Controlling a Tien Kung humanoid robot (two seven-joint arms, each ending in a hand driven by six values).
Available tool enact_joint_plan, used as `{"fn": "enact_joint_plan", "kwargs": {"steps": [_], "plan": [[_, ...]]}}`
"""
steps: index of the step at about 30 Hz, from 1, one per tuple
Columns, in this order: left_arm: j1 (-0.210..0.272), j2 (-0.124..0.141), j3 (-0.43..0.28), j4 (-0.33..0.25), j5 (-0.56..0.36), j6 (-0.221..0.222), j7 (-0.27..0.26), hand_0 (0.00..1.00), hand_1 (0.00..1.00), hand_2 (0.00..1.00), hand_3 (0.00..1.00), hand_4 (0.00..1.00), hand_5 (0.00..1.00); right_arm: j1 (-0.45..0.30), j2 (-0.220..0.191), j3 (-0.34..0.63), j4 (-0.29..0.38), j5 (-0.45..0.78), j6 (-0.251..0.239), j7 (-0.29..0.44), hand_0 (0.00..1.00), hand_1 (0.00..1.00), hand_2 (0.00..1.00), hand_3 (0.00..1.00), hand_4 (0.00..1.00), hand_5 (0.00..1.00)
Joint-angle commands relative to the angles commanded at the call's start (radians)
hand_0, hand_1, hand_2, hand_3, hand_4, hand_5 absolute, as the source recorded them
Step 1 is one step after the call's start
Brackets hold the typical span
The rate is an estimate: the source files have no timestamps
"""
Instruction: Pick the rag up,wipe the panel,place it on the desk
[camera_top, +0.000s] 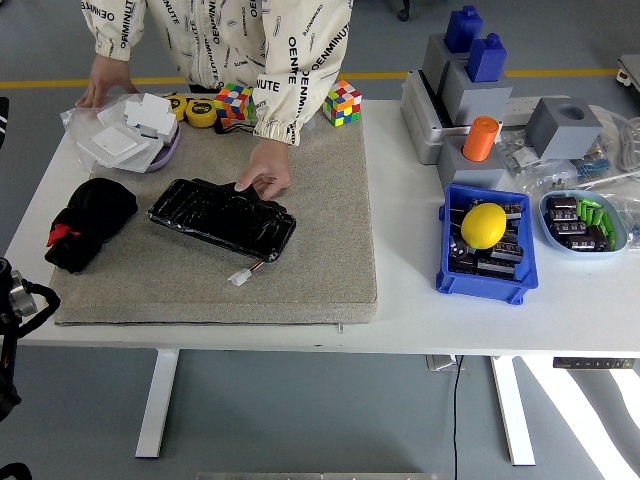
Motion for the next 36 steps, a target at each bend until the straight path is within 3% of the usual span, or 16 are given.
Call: {"fn": "enact_joint_plan", "kwargs": {"steps": [36], "plan": [[0.001, 0.007, 0.003, -0.034, 0.007, -0.012, 0.015, 0.528, 0.648, 0.689, 0.707, 0.911, 0.262, -0.002, -0.001, 0.001, 0.004, 0.001, -0.002, -0.001, 0.539, 0.556, 0.49, 0.522, 0.88, 0.353]]}}
